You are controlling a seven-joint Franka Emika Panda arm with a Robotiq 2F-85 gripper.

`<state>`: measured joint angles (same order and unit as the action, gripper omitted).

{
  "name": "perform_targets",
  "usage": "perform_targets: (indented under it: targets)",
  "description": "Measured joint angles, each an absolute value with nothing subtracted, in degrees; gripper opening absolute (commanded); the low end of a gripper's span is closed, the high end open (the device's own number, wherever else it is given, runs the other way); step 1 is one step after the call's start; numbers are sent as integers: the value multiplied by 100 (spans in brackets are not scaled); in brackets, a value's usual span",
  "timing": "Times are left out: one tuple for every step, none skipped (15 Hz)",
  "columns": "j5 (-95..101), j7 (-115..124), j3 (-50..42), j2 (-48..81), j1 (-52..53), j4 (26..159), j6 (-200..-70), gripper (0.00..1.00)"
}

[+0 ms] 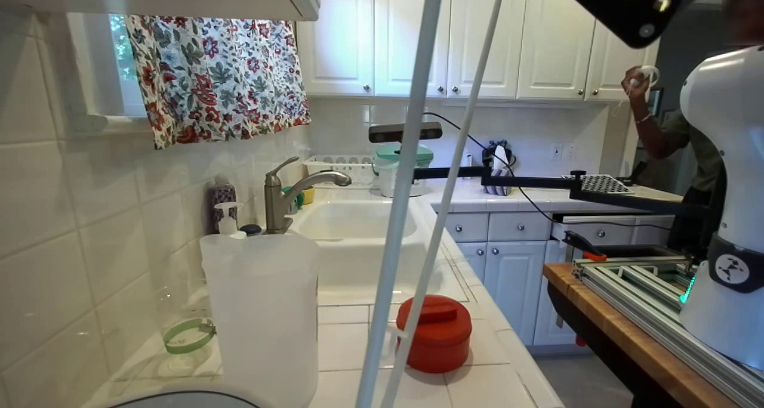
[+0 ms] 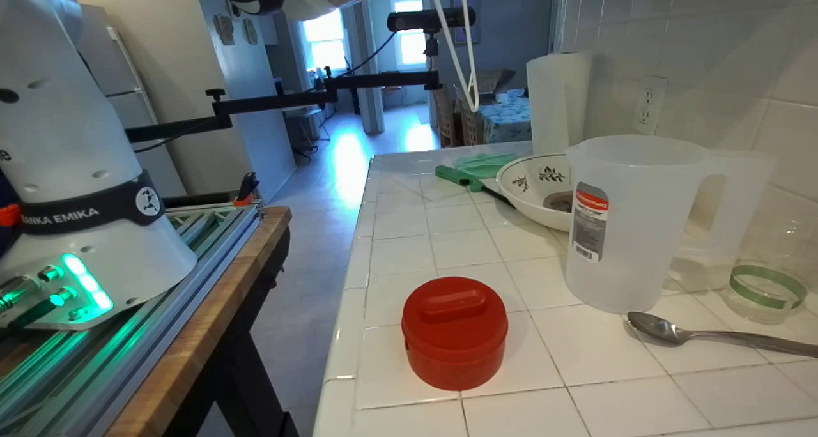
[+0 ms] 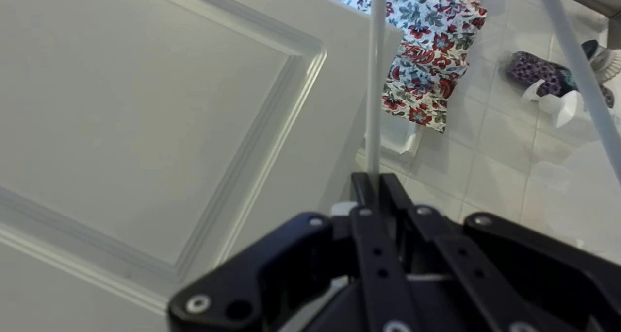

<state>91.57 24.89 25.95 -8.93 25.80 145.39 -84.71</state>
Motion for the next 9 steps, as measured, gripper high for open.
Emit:
perform_targets:
  targets:
    - [9248, 2489, 2561, -908, 2572, 14539, -8485, 2]
    - [9342, 2489, 2521, -922, 2560, 14541, -8510, 2]
    - [9429, 2489, 2474, -935, 2546, 14544, -8544, 2]
    - [9514, 2489, 2430, -941, 2536, 14545, -8574, 2]
    - [9579, 2489, 2397, -942, 2528, 14546, -8591, 2]
    - [9639, 2489, 2374, -942, 2526, 14546, -8605, 2]
    - [9691, 2489, 2364, -942, 2526, 14547, -8624, 2]
    - [9736, 2489, 2361, -942, 2526, 14547, -8653, 2]
    - [9765, 2489, 2360, -942, 2527, 14547, -8695, 2]
